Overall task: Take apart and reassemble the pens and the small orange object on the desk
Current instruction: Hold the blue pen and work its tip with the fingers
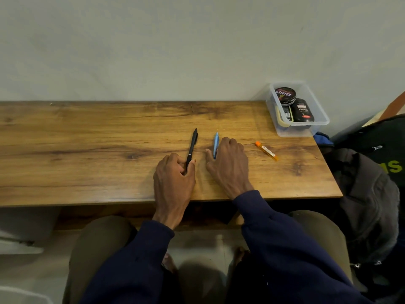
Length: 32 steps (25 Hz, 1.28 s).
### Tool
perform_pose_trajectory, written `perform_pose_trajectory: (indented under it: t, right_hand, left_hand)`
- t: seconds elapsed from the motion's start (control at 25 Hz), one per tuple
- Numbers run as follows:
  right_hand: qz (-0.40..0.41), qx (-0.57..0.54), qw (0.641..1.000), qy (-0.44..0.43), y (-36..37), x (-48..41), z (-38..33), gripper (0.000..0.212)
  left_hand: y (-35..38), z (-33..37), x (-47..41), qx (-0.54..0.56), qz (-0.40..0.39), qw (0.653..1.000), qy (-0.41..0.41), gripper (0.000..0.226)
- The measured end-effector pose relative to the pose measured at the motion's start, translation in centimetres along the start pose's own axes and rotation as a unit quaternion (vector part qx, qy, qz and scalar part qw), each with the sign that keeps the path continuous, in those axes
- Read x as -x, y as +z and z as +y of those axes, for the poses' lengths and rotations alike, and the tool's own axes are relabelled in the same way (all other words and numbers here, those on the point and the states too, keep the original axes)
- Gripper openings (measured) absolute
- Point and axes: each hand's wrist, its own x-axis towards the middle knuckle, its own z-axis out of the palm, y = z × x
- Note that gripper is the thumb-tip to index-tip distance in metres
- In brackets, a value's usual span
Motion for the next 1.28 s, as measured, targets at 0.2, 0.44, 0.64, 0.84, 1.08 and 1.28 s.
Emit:
perform_pose_trajectory:
  t: [0.2, 0.44, 0.64, 0.84, 1.08, 1.28]
  right_hand:
    - [0.015, -0.099, 0.995, -0.009, -1.0, 0.4, 1.2, 0.018]
    - [-0.033, -0.508, 0.858, 0.068, -2.5, 1.2, 0.7, 0.01]
    - [-0.125, -0.77, 0.622, 0.06, -3.7, 1.6, 0.5, 0.042]
    - [-0.128, -0.775, 0.618, 0.035, -5.2, 1.3, 0.6, 0.036]
    - [-0.169, -0.822, 0.541, 0.046, -6.6, 1.5, 0.1, 0.048]
    - [-0.186, -0.857, 0.478, 0.054, -7.2, 1.0, 1.3, 0.068]
  left_hand:
    - [-0.5, 0.2, 0.4, 0.095, 0.023, 0.995, -0.005, 0.009]
    - [-0.4, 0.5, 0.8, 0.245, 0.008, 0.97, 0.008, 0.016]
    - [-0.1, 0.5, 0.9, 0.359, -0.077, 0.93, -0.029, 0.021]
    - [-0.5, 0.9, 1.1, 0.53, -0.199, 0.815, -0.122, 0.021]
    - [-0.1, 0.5, 1.3, 0.504, -0.211, 0.83, -0.111, 0.019]
    - [0.1, 0.5, 1.2, 0.55, -0.284, 0.773, -0.136, 0.02]
